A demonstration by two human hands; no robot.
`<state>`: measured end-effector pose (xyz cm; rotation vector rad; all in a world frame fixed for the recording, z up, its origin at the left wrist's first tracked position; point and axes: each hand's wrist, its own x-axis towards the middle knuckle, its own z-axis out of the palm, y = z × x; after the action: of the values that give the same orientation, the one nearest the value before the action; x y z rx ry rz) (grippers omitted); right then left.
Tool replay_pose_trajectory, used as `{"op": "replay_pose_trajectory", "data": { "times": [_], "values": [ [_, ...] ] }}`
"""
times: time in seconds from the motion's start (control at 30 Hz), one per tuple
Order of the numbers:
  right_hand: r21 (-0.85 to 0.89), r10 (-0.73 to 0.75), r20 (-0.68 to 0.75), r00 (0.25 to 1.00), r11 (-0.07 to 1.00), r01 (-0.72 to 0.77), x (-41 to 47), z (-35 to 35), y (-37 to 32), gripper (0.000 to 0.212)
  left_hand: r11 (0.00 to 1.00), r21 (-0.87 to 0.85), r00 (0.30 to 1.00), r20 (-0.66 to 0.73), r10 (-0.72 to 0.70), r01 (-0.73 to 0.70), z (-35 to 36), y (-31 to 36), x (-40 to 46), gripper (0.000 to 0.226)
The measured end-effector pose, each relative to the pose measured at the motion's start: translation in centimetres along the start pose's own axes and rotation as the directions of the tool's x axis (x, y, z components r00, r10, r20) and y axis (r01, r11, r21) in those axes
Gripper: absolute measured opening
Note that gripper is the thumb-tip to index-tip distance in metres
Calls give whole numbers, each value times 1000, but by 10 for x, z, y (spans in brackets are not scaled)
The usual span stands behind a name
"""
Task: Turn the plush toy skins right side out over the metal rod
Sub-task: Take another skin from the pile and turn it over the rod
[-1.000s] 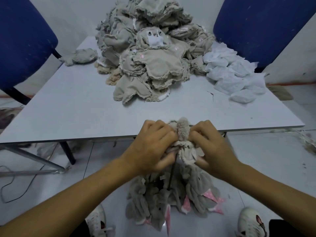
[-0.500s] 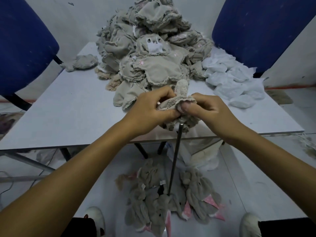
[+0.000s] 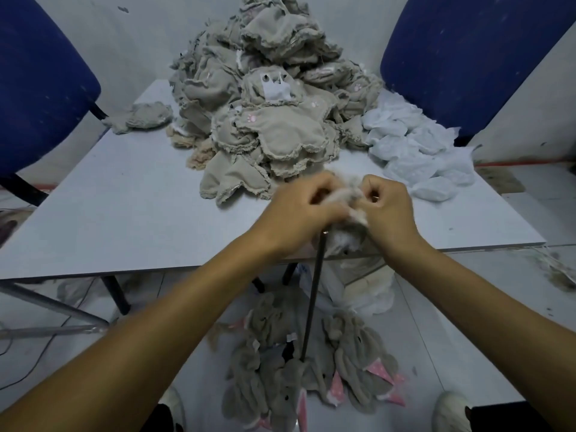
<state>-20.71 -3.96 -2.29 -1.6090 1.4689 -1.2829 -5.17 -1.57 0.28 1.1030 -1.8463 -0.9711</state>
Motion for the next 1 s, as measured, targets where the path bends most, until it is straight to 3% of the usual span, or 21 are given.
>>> {"op": "replay_pose_trajectory", "data": {
  "times": [0.07,0.1,0.23,0.33,0.4,0.5,0.57,0.63,0.7,0.8,0.87,1.0],
  "values": [
    [-23,58,-79,995,998,-60,6,1,9,46,988,157,999,45,-1,-6,9,4,0,26],
    [14,82,-67,994,997,-81,8,3,10,46,988,150,999,35,-28,23,8,5,1,27],
    [121,4,162,987,992,-24,5,4,4,29,988,-61,989,35,-142,144,-17,-2,8,19],
    [260,-47,233,971,965,-16,0,2,3,23,979,-141,989,42,-144,149,-21,-4,9,19],
    [408,-20,341,940,904,-129,-1,4,4,12,975,-163,988,-2,-152,150,-22,-5,12,20],
    [566,-14,572,820,731,-382,-1,2,0,41,962,-224,986,-36,-166,154,-32,-6,14,13],
    [571,-55,647,761,697,-435,1,-2,-4,39,964,-234,986,-82,-145,122,-32,-8,16,13],
    [480,-44,618,785,812,-332,4,-4,-6,27,989,-119,968,-222,-113,88,-24,-11,16,16],
    [342,-25,506,862,924,-173,5,-3,-5,20,993,80,918,-394,-44,82,-12,-17,16,19],
    [242,-80,371,925,970,-13,1,5,-9,20,981,176,864,-503,15,85,-5,-21,16,20],
    [223,-119,302,946,974,52,-1,7,-13,23,995,85,897,-442,-14,57,-12,-17,19,19],
    [105,-129,181,975,988,111,1,-2,-11,28,960,-279,996,-71,-56,34,-28,-15,17,14]
  ]
}}
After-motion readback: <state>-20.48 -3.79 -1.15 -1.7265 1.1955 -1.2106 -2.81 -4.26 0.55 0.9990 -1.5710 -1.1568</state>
